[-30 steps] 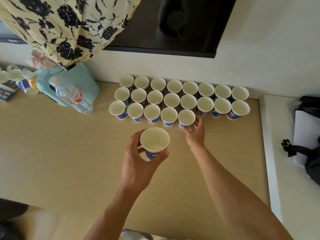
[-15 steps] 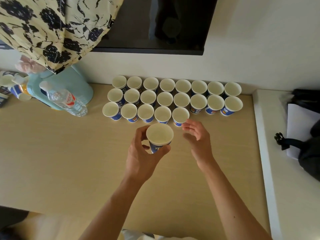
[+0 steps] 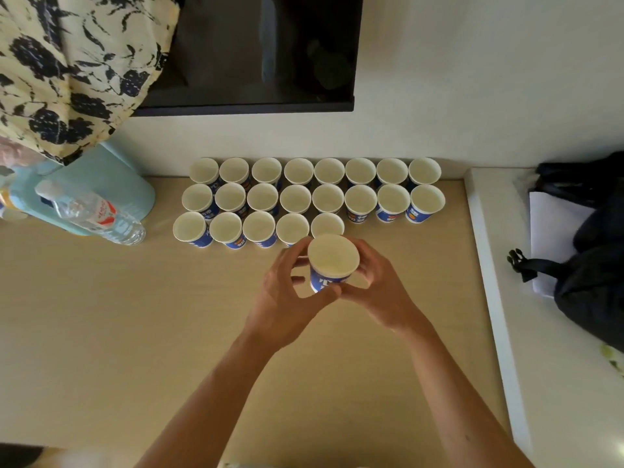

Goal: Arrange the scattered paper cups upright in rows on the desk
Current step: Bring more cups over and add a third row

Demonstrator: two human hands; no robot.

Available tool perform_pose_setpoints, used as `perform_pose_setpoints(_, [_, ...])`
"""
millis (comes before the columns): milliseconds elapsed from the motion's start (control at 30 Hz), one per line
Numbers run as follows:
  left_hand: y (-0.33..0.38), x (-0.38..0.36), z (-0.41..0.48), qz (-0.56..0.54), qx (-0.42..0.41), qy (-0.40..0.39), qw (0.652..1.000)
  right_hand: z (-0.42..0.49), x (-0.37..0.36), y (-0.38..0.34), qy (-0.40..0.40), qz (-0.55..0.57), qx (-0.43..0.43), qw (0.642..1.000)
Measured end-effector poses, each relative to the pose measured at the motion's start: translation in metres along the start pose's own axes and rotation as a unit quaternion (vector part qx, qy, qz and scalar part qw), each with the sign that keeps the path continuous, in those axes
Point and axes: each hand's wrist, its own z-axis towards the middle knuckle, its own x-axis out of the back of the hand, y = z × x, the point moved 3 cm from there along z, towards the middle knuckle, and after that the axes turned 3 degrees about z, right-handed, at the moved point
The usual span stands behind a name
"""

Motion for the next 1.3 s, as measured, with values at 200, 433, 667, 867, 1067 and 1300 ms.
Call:
perform_pose_setpoints(200, [-0.016, 0.004, -0.006, -0.032, 0.074, 0.042, 0.996, 0.013, 0.033, 0.044, 0.187, -0.003, -0.022, 0.982])
perform_pose_setpoints(433, [-0.026, 0.004, -0.014, -0.063, 0.103, 0.061, 0.991, 0.043, 0.056, 0.103, 0.236, -0.070, -0.064, 0.967])
perform_pose_setpoints(667, [-0.032, 0.011, -0.022, -0.065, 0.108, 0.068, 0.990, 0.064, 0.058, 0.125, 0.231, -0.087, -0.071, 0.966])
perform_pose_setpoints(867, [-0.035, 0.016, -0.025, -0.071, 0.113, 0.076, 0.988, 0.069, 0.057, 0.127, 0.245, -0.107, -0.074, 0.961])
perform_pose_setpoints(1067, [-0.034, 0.020, -0.028, -0.075, 0.116, 0.081, 0.987, 0.073, 0.056, 0.127, 0.241, -0.104, -0.087, 0.961])
perform_pose_setpoints(1300, [-0.034, 0.021, -0.036, -0.084, 0.120, 0.089, 0.985, 0.056, 0.052, 0.126, 0.271, -0.066, -0.119, 0.953])
